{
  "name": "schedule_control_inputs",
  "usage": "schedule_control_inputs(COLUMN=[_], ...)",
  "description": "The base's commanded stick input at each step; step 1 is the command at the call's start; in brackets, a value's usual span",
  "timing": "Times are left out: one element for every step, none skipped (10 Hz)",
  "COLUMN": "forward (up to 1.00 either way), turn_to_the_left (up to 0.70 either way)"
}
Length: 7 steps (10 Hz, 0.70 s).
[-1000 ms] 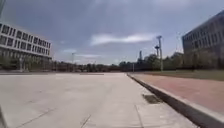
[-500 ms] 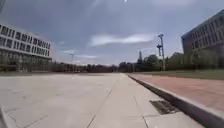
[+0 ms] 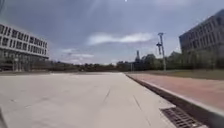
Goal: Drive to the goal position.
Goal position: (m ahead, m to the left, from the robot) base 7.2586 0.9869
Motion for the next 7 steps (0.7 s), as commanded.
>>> schedule_control_inputs(forward=[1.0,1.0,1.0,1.0,1.0,1.0,1.0], turn_to_the_left=[-0.29,-0.37,-0.12,-0.02,0.0,0.0,0.0])
